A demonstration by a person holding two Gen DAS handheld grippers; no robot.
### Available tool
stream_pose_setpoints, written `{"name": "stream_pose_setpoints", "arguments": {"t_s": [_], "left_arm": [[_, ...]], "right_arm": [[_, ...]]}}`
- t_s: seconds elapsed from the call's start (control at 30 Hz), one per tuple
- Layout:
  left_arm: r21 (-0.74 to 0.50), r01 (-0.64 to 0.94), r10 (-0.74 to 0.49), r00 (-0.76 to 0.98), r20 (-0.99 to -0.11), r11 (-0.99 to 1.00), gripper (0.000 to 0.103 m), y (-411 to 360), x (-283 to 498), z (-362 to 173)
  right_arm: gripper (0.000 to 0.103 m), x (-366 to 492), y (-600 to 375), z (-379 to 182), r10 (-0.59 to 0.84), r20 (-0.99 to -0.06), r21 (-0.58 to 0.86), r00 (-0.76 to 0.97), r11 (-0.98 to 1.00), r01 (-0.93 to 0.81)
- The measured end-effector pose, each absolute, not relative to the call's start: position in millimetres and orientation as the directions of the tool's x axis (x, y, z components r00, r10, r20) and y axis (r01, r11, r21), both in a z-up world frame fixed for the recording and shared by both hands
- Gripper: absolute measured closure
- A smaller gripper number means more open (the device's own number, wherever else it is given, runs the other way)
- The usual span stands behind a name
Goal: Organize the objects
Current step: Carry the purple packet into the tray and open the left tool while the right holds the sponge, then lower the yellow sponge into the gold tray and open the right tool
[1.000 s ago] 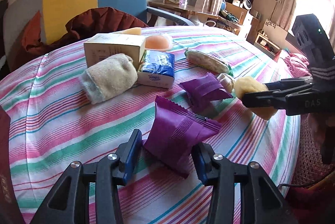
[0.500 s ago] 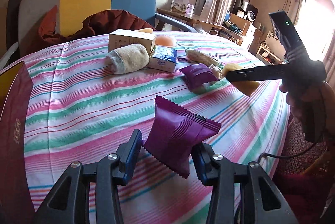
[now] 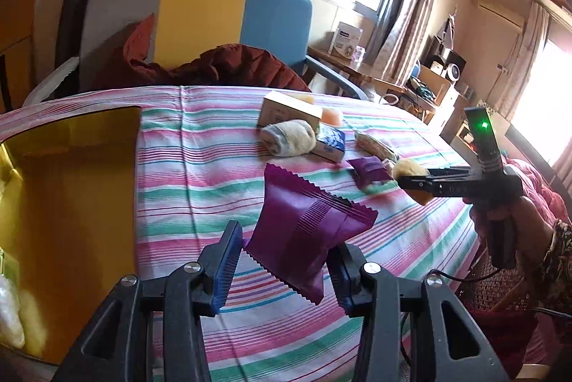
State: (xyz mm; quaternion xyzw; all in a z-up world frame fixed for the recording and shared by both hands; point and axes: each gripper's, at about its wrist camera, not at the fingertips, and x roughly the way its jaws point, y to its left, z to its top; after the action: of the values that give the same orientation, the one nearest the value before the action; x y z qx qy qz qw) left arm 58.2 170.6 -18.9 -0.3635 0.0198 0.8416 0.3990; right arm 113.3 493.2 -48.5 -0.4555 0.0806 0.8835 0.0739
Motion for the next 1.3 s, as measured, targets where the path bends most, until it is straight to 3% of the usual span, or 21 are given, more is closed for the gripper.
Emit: {"name": "stream_pose_setpoints", "arguments": {"t_s": [0.4,0.83,1.07,1.3], "left_arm": [[-0.259,-0.464,0.496,-0.516,-0.699,-0.847,0.057,81.5,-0.7,-27.5],[-0.227,-0.257,0.327,-0.470,-0.820,-0.939,0.056,19.9,-49.6,-64.9],[-0.284,-0.168,0.330,-0.518,-0.789,-0.944,0.048,-4.2,-58.8,-55.3],[-0.388,-0.052,0.334,-0.619,-0.711,-0.920,0.048,-38.9,-51.3,-29.0]], "right_arm": [[0.036,118.6,488.4,-35.0,0.058,-0.768,0.082,-0.637,-0.979,-0.189],[0.036,119.7,449.7,-30.1,0.000,-0.750,0.122,-0.661,-0.983,-0.139],[0.035,110.3,375.0,-11.1,-0.178,-0.671,0.246,-0.720,-0.969,0.011],[0.035,91.4,270.2,2.8,-0.305,-0.650,0.194,-0.696,-0.952,0.236]]}}
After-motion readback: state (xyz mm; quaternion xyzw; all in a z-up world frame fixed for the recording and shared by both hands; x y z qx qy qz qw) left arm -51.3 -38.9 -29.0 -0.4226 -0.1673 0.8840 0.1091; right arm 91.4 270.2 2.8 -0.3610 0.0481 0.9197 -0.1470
